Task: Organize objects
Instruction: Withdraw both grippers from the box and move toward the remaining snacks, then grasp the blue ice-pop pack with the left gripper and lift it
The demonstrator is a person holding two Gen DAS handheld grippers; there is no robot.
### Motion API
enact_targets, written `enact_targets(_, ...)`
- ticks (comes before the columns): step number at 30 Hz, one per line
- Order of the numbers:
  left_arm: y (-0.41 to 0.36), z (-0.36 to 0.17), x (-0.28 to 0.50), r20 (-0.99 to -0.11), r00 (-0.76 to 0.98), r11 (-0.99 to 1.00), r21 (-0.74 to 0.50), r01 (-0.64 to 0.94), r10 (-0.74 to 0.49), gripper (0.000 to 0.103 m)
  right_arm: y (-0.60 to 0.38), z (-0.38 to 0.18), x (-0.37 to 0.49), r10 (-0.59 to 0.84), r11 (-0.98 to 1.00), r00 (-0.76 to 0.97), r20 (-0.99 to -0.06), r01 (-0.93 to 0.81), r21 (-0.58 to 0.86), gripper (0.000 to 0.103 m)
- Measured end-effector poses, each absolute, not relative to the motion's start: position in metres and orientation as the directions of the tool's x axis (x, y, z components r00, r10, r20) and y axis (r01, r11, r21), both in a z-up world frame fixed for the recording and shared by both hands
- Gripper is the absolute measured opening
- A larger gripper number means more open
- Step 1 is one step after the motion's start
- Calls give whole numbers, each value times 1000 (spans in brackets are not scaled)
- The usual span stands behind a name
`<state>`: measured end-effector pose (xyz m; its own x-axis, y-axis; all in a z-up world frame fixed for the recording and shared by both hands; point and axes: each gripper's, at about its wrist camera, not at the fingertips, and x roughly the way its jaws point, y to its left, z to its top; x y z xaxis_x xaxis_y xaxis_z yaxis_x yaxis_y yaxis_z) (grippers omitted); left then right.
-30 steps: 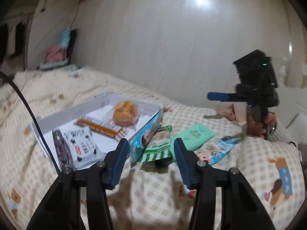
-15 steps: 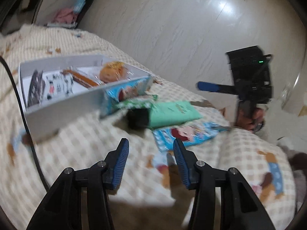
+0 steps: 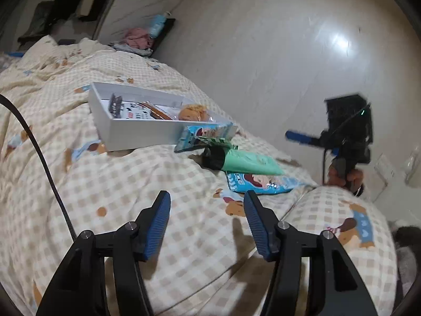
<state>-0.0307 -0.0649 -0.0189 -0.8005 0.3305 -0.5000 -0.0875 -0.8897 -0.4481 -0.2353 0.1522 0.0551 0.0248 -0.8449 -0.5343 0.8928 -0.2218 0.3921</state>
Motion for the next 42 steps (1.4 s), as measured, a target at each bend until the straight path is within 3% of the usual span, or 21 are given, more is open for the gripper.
enact_targets(3, -44, -14, -50, -537, -764, -911, -381, -161, 359, 63, 156, 65, -236, -842, -237, 6, -539, 894, 380, 93)
enact_targets(6, -19, -8, -73, -564, -666, -873, -323, -365, 487, 61, 156, 68, -236, -848, -225, 5, -530, 902, 368, 93)
enact_targets(8, -7, -3, -85, -597, -632, -865, -259, -431, 494, 53, 155, 65, -236, -850, -210, 27, -526, 898, 386, 93)
enact_targets(13, 24, 19, -93, -644, -614, -844, -93, -529, 456, 52, 149, 50, -239, -844, -178, 82, -531, 890, 420, 93)
enact_targets(16, 54, 21, -86, -661, -677, -842, 126, -525, 324, 53, 151, 46, -243, -857, -135, 120, -502, 886, 443, 93)
enact_targets(19, 71, 20, -85, -655, -718, -840, 235, -489, 235, 54, 157, 42, -253, -876, -79, 168, -452, 875, 478, 93)
enact_targets(23, 79, 13, -106, -713, -686, -868, 238, -435, 148, 61, 163, 36, -267, -873, -61, 195, -448, 867, 495, 93)
enact_targets(27, 86, 8, -117, -738, -669, -886, 245, -395, 94, 61, 167, 33, -282, -864, -27, 233, -446, 863, 504, 93)
enact_targets(31, 99, 3, -124, -717, -695, -888, 352, -295, -54, 71, 168, 29, -292, -842, 25, 284, -459, 869, 493, 93)
enact_targets(35, 106, 3, -128, -687, -711, -895, 401, -198, -150, 75, 173, 30, -300, -840, 65, 301, -451, 882, 467, 93)
enact_targets(42, 112, 2, -148, -734, -657, -878, 418, -235, -174, 75, 196, 30, -327, -865, 115, 337, -371, 855, 506, 93)
